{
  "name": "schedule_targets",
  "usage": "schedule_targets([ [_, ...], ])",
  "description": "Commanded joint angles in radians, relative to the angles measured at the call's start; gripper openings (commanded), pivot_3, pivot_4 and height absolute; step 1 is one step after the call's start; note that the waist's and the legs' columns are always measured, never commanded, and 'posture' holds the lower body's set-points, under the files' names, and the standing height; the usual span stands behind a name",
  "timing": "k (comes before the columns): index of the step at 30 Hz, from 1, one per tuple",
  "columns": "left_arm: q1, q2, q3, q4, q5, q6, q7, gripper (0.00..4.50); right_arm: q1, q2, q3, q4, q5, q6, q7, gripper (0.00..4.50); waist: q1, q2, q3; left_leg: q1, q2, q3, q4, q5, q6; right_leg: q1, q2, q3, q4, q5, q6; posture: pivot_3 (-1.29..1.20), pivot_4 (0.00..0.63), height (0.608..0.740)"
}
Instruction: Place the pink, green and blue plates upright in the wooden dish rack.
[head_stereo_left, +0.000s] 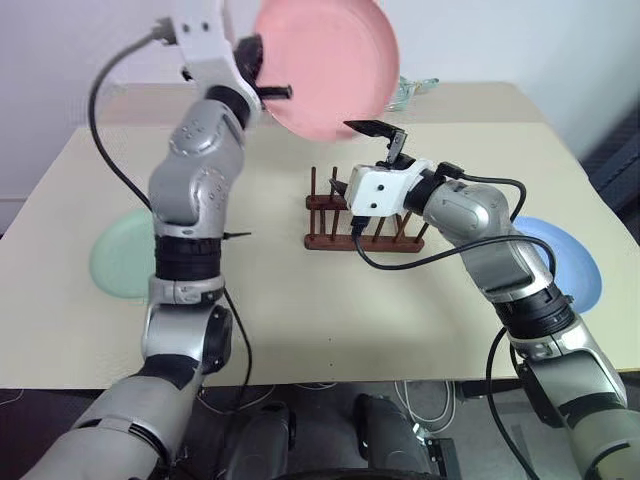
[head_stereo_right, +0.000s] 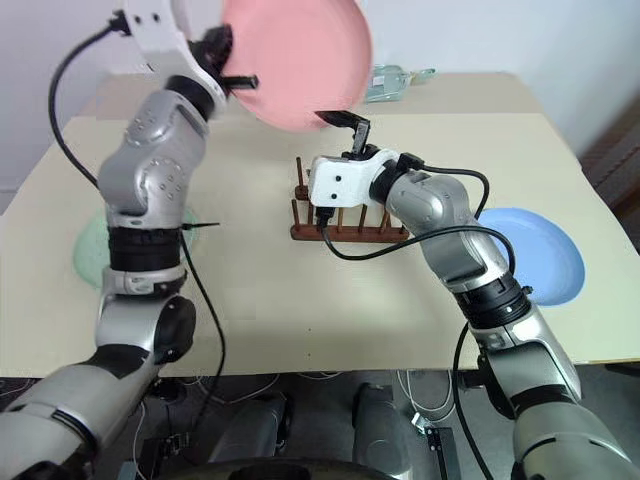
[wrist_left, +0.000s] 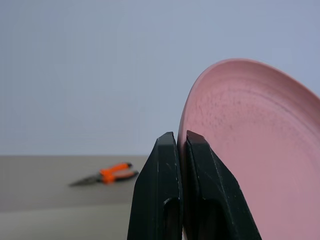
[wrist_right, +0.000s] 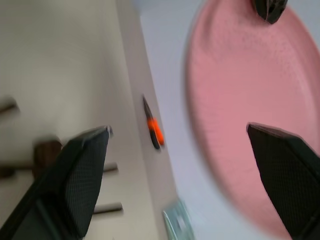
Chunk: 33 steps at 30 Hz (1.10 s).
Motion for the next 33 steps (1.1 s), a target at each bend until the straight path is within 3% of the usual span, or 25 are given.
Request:
schedule_targets([
  [1, 0.004, -0.010, -0.026, -0.128, 0.007, 0.032, -0.009, 0.00, -0.033, -0.006, -0.001, 0.025, -0.056, -0.058, -0.041, 3.96, 0.001, 0.000, 0.000, 0.000, 0.000, 0.000, 0.000, 0.000, 0.000, 0.000, 0.000, 0.000, 0.000, 0.000, 0.000, 0.00, 0.150, 0.740],
  [2, 0.011, -0.017, -0.023, -0.141, 0.001, 0.045, -0.004, 0.00, -0.030, -0.006, -0.002, 0.032, -0.064, -0.064, -0.043, 3.69, 0.002, 0.000, 0.000, 0.000, 0.000, 0.000, 0.000, 0.000, 0.000, 0.000, 0.000, 0.000, 0.000, 0.000, 0.000, 0.00, 0.150, 0.740],
  [9, 0.037, -0.027, -0.005, -0.150, 0.008, 0.053, -0.014, 0.00, -0.009, 0.002, -0.018, 0.026, -0.075, -0.062, -0.040, 0.07, 0.002, 0.000, 0.000, 0.000, 0.000, 0.000, 0.000, -0.001, 0.001, 0.000, 0.000, 0.000, -0.001, 0.000, 0.000, 0.00, 0.150, 0.740],
  [12, 0.012, -0.067, 0.076, -0.119, -0.035, 0.040, 0.023, 0.96, 0.000, 0.008, -0.029, 0.014, -0.083, -0.061, -0.055, 0.00, 0.005, 0.000, 0.000, 0.000, 0.000, 0.000, 0.000, 0.000, 0.001, 0.001, 0.000, 0.000, -0.001, 0.000, 0.000, 0.00, 0.150, 0.740],
  [14, -0.035, -0.121, 0.196, -0.083, -0.103, 0.017, 0.105, 2.03, 0.014, 0.011, -0.046, -0.009, -0.079, -0.055, -0.067, 0.00, 0.012, -0.001, 0.000, -0.001, 0.000, -0.001, 0.001, 0.000, 0.000, 0.002, 0.000, 0.000, -0.002, 0.000, 0.000, 0.00, 0.150, 0.740],
  [16, -0.069, -0.111, 0.260, -0.041, -0.102, -0.040, 0.140, 3.00, 0.045, 0.031, -0.114, -0.060, -0.007, -0.011, -0.075, 0.00, 0.009, -0.001, 0.000, -0.001, 0.000, -0.001, 0.001, 0.000, 0.001, 0.002, 0.000, -0.001, -0.003, 0.000, 0.000, 0.00, 0.150, 0.740],
  [21, -0.054, 0.006, 0.259, 0.032, -0.032, -0.161, 0.086, 3.00, 0.139, 0.114, -0.345, -0.264, 0.327, 0.217, -0.017, 0.00, 0.003, 0.000, 0.000, 0.000, 0.000, 0.000, 0.000, 0.001, -0.001, 0.001, 0.001, 0.000, -0.002, 0.000, 0.000, 0.00, 0.150, 0.740],
  [24, 0.070, 0.110, 0.131, 0.041, 0.003, -0.169, -0.133, 3.00, 0.171, 0.198, -0.573, -0.421, 0.696, 0.552, -0.029, 0.00, 0.004, 0.002, -0.001, 0.001, 0.001, -0.001, 0.000, -0.001, 0.002, 0.002, 0.001, 0.000, -0.002, 0.000, 0.000, 0.00, 0.150, 0.740],
  [28, 0.266, 0.186, 0.020, -0.055, -0.077, -0.180, -0.461, 3.00, 0.205, 0.263, -0.802, -0.546, 1.121, 0.869, -0.149, 0.00, 0.009, 0.003, -0.001, 0.001, 0.000, -0.002, 0.000, -0.002, 0.004, 0.004, 0.001, 0.000, -0.003, 0.000, -0.001, 0.00, 0.150, 0.740],
  [33, 0.415, 0.279, -0.062, -0.199, -0.198, -0.102, -0.751, 3.00, 0.238, 0.276, -0.861, -0.590, 1.325, 1.005, -0.312, 0.00, 0.001, 0.007, 0.002, -0.001, 0.001, -0.001, 0.000, -0.002, 0.004, 0.000, 0.001, 0.000, -0.001, 0.001, -0.002, 0.00, 0.150, 0.740],
])
